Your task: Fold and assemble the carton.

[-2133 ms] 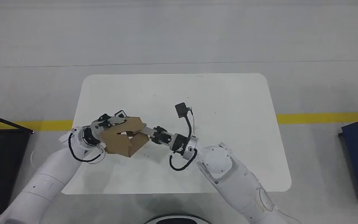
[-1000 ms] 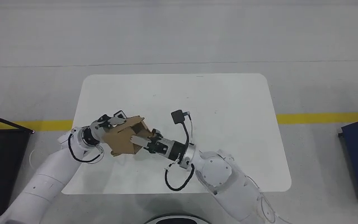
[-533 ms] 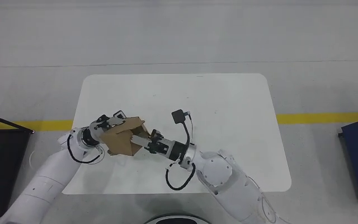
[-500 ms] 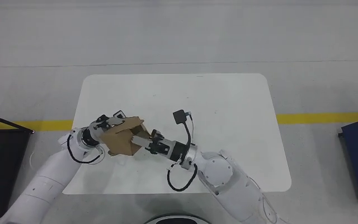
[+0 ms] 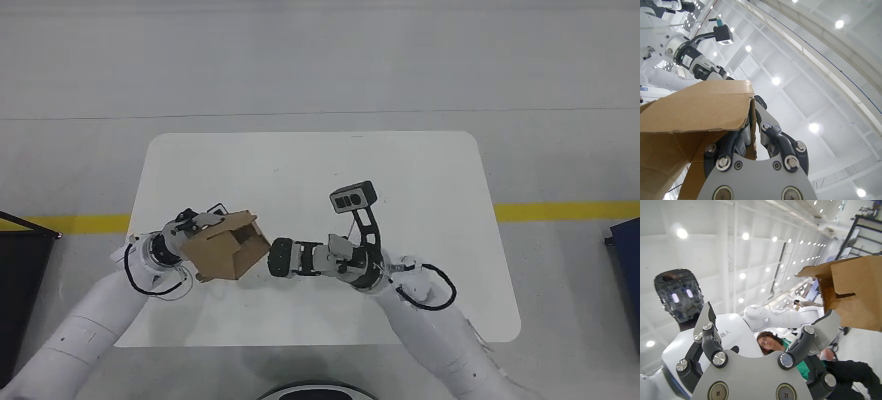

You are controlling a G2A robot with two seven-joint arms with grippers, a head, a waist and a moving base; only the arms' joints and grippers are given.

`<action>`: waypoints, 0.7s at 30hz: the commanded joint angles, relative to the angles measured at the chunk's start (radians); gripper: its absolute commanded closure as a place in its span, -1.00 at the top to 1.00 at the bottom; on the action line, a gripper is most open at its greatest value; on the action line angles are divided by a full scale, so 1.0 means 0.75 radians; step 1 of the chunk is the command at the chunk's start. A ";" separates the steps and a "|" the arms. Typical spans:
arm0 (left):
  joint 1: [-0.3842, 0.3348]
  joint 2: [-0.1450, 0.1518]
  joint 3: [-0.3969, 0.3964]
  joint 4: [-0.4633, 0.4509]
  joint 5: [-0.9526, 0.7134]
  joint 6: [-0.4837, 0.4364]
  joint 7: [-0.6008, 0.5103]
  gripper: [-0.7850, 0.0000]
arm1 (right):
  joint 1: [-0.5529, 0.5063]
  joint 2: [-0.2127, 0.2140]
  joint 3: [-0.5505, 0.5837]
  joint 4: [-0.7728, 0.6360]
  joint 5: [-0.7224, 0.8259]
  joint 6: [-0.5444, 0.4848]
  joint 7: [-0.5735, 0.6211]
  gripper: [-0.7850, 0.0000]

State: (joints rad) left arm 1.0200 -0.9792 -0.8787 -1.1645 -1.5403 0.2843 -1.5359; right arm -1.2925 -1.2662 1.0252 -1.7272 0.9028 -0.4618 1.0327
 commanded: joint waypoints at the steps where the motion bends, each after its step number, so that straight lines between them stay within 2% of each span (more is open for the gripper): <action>1: -0.004 0.000 0.007 -0.002 0.002 0.000 0.000 -1.00 | 0.057 -0.014 -0.034 0.060 0.060 0.002 0.012 1.00; 11: -0.015 0.001 0.026 0.002 0.008 0.000 0.000 -1.00 | 0.229 -0.073 -0.114 0.276 0.403 0.063 0.182 1.00; 21: -0.018 0.003 0.033 -0.018 -0.002 0.000 0.000 -1.00 | 0.320 -0.120 -0.213 0.412 0.276 0.060 0.109 1.00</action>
State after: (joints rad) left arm 1.0065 -0.9768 -0.8550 -1.1751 -1.5412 0.2842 -1.5359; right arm -1.0547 -1.3542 0.8680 -1.4228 1.1162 -0.4134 1.1170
